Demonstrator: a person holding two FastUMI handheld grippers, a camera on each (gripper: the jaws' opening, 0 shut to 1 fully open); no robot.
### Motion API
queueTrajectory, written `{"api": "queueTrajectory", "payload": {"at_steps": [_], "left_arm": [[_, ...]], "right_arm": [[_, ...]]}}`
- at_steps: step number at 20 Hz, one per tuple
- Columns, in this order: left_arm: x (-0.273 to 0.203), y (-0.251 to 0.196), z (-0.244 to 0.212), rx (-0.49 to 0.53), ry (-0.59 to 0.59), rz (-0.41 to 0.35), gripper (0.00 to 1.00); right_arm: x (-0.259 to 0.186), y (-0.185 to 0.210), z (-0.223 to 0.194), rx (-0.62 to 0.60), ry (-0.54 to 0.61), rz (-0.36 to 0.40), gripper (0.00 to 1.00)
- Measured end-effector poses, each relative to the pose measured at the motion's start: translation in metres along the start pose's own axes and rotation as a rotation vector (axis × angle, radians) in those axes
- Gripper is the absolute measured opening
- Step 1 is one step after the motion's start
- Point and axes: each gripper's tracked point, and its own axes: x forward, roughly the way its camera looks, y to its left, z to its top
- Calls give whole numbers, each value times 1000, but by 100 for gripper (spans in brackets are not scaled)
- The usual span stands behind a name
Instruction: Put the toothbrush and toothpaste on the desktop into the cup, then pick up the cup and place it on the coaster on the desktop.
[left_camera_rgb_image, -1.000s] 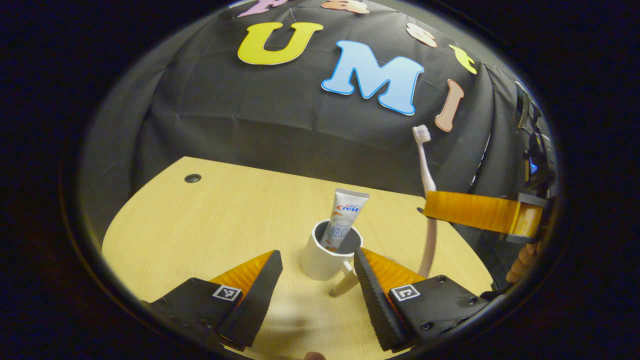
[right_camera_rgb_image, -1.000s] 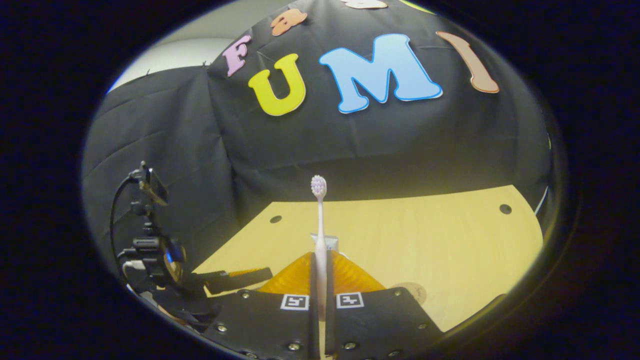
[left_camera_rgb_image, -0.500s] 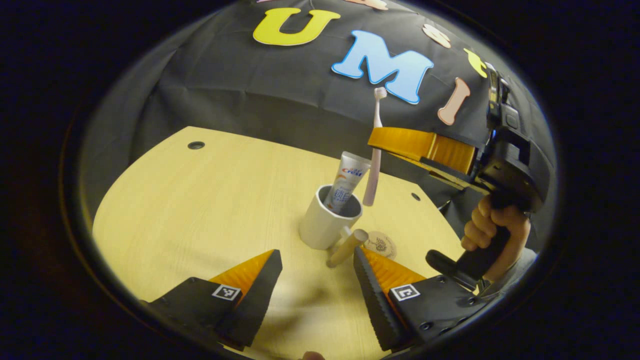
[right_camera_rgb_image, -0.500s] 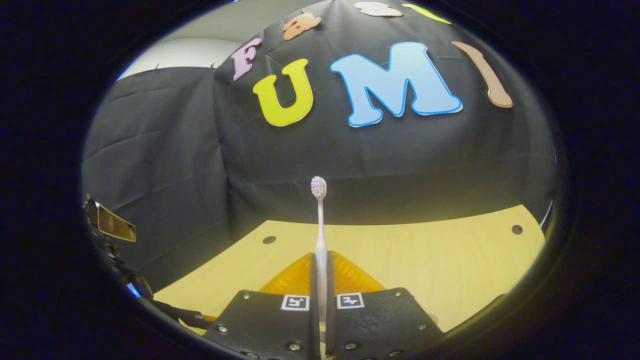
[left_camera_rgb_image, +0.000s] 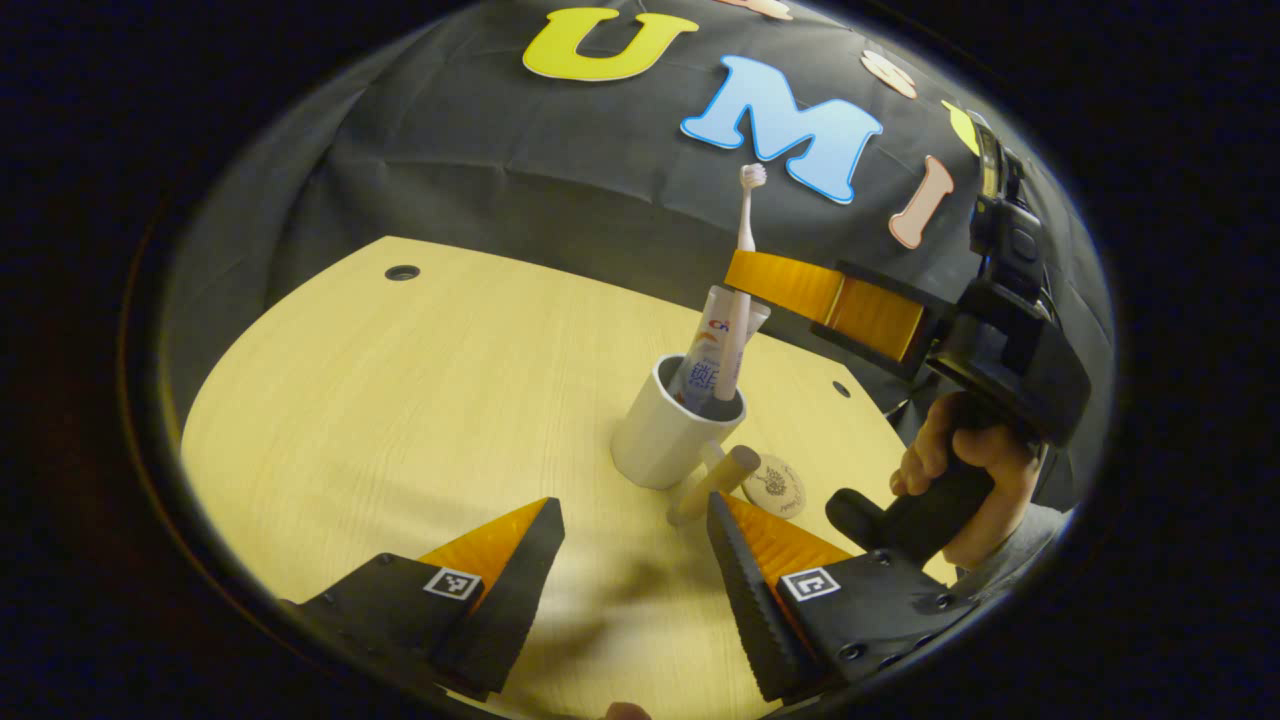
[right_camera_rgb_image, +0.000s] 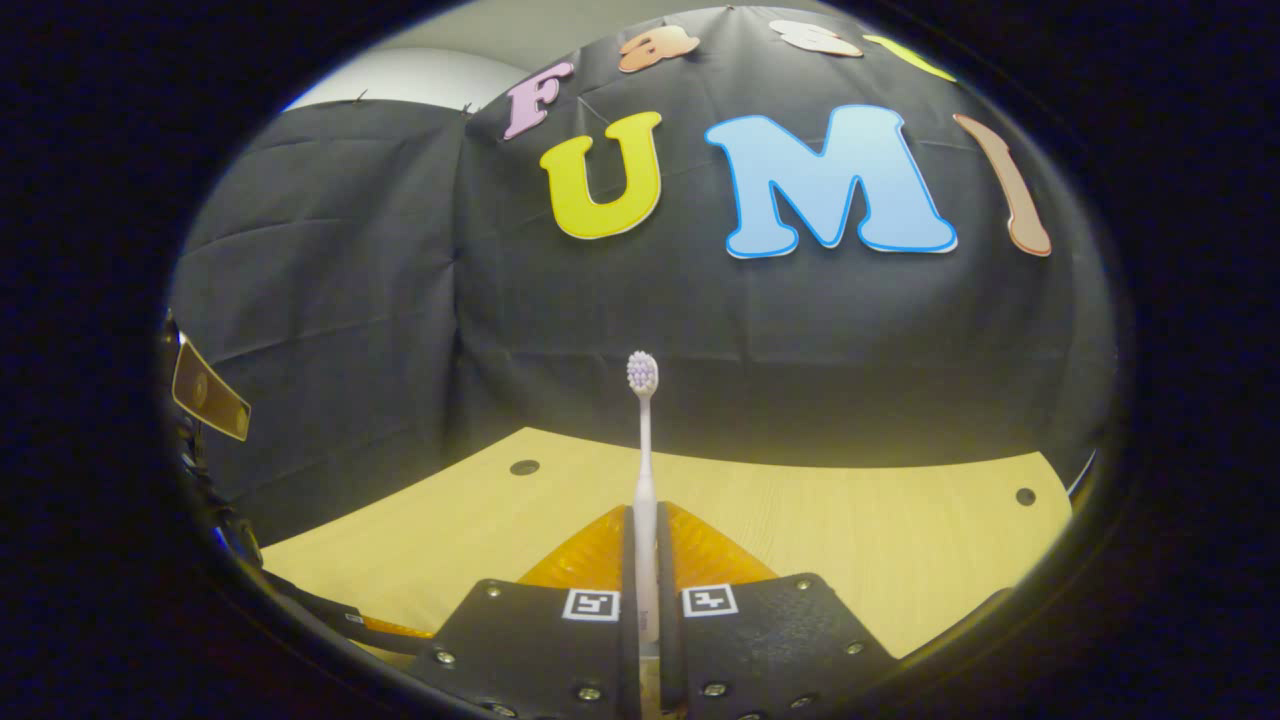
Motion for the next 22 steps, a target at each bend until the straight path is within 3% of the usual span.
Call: {"api": "queueTrajectory", "payload": {"at_steps": [2, 5, 6, 8, 10, 11, 13, 16, 17, 22], "left_arm": [[0, 0, 0, -4, 3, 0, 94], [0, 0, 0, -3, -1, -1, 87], [1, -1, 0, -2, -1, -1, 87], [0, 0, 0, 4, -1, -2, 100], [1, 0, 1, 12, 0, -7, 87], [1, 0, 1, 16, 1, -9, 100], [1, -1, 1, 21, 4, -14, 100], [1, -1, 1, 30, 11, -18, 87], [1, -1, 1, 33, 13, -21, 93], [5, -8, 0, 45, 32, -30, 93]], "right_arm": [[-1, -1, -3, -9, 6, -13, 8], [-4, -2, -7, -26, 11, -24, 23], [-5, 1, -6, -28, 13, -16, 23], [-10, 0, -6, -31, 19, -18, 53], [-12, -3, -7, -42, 26, -35, 78], [-13, -5, -7, -45, 29, -41, 89], [-16, -6, -5, -33, 33, -44, 89], [-28, -11, 5, -15, 20, -57, 89], [-33, -15, 11, -15, 11, -65, 88], [-63, -44, 29, -10, -1, -147, 88]]}}
